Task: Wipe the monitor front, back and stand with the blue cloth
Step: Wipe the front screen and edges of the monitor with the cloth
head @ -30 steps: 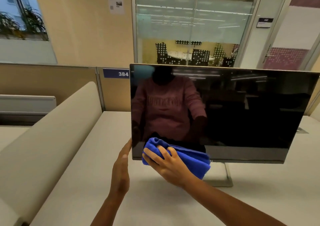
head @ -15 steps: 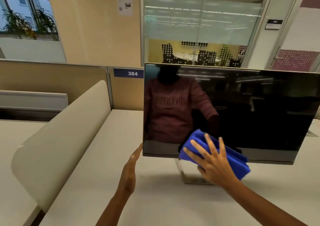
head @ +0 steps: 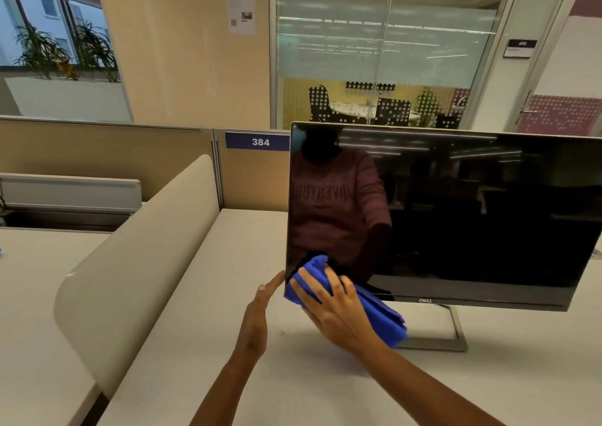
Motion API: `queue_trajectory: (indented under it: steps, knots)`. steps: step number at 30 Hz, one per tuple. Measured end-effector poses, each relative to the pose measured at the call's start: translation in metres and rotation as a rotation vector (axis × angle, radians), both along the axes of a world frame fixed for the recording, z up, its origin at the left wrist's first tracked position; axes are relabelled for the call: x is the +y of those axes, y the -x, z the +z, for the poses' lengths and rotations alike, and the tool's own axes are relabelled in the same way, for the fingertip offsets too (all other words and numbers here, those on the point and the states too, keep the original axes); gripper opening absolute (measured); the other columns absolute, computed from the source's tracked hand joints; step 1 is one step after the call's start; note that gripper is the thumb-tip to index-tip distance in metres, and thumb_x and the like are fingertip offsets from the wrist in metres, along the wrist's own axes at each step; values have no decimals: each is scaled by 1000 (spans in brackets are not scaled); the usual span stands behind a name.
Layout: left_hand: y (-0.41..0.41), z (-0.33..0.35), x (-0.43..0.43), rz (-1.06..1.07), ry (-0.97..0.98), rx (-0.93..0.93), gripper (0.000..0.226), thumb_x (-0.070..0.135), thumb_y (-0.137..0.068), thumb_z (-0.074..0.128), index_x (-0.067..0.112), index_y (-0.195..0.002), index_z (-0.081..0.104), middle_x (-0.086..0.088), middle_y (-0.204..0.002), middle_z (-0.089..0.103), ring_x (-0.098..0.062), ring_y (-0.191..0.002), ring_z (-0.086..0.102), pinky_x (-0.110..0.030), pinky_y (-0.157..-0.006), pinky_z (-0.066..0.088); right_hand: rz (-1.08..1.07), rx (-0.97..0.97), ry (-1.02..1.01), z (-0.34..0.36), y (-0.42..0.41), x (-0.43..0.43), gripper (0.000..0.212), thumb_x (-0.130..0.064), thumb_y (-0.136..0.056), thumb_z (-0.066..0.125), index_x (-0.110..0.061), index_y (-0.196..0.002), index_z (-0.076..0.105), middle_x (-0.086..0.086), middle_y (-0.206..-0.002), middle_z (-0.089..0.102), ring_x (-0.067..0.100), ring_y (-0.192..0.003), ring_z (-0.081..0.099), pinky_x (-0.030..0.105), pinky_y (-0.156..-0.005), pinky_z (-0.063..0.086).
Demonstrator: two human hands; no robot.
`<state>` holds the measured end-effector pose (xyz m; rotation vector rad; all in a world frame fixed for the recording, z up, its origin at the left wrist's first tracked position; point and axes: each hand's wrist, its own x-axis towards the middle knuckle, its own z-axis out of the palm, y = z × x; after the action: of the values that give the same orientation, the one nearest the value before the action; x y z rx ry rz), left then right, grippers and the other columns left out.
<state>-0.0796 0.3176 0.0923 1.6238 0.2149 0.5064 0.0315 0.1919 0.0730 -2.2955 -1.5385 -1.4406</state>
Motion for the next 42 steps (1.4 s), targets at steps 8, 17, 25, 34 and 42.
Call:
queue_trajectory:
  steps: [8,17,25,34,42]
  knots:
    - [-4,-7,-4,62,3,-46,47,40,-87,22,23,-128,38,4,-135,44,2,-120,40,7,-89,27,1,-16,97,0,-4,-11,60,-29,-82,57,-23,-137,35,0,-145,27,28,-117,40,39,-89,46]
    - [-5,-11,-8,74,18,-116,80,62,-73,20,15,-132,44,3,-134,50,-9,-126,43,2,-93,31,-36,-7,308,7,-27,-99,85,-16,-53,83,-25,-128,44,-2,-139,35,30,-118,40,41,-81,53]
    - [-4,-10,-6,67,18,-40,62,49,-82,19,19,-133,39,6,-136,43,-5,-126,38,9,-87,25,101,9,324,11,-2,-19,74,-21,-63,81,-28,-130,50,-1,-143,32,32,-130,30,44,-102,38]
    - [-4,-14,-29,204,-217,12,61,45,-83,15,25,-140,22,17,-138,25,1,-129,23,-16,-107,15,25,29,296,-1,-26,-95,80,-14,-59,84,-20,-128,45,7,-135,38,31,-123,39,39,-95,45]
    - [-10,-16,-50,332,-305,6,66,41,-84,15,13,-144,13,11,-144,17,-3,-133,17,-18,-109,11,-42,422,-62,4,3,-92,88,-14,-46,87,-12,-123,45,7,-125,59,29,-105,60,27,-75,54]
